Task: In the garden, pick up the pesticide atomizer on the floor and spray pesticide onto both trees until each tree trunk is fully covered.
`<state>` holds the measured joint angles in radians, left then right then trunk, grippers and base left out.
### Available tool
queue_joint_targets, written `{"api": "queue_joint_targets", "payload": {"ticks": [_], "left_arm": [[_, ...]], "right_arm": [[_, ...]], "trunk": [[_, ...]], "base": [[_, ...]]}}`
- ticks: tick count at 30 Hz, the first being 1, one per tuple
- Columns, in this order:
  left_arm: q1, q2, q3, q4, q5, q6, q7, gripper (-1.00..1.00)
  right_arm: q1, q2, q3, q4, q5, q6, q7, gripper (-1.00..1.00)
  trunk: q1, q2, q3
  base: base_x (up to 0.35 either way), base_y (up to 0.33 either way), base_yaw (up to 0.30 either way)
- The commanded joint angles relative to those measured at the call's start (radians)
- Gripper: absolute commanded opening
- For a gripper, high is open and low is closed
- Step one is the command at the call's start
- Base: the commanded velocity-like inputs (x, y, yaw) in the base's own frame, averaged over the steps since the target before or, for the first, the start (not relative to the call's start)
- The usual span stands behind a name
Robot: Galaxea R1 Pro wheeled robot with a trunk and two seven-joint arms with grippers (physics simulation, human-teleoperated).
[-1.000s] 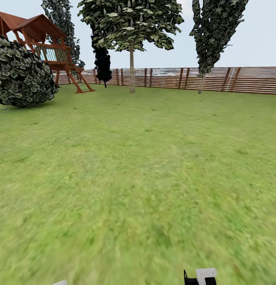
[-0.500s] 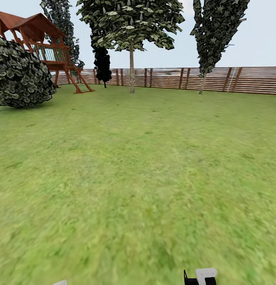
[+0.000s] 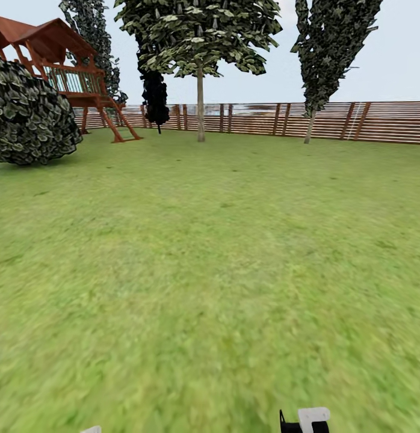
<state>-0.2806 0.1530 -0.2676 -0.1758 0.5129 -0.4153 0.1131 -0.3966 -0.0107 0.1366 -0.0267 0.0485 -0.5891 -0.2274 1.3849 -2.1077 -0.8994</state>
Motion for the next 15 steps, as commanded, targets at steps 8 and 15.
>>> {"api": "queue_joint_targets", "payload": {"ticks": [8,15], "left_arm": [[0.0,0.001,-0.008,-0.001,0.001,-0.002,0.008,-1.0],[0.0,0.001,-0.008,-0.001,0.001,-0.002,0.008,-1.0]], "right_arm": [[-0.001,0.0,0.008,0.001,0.005,0.0,-0.01,1.0],[-0.001,0.0,0.008,0.001,0.005,0.0,-0.01,1.0]], "trunk": [[0.0,0.0,-0.001],[0.0,0.0,-0.001]], "base": [[0.339,0.0,0.0],[0.339,0.0,0.0]]}}
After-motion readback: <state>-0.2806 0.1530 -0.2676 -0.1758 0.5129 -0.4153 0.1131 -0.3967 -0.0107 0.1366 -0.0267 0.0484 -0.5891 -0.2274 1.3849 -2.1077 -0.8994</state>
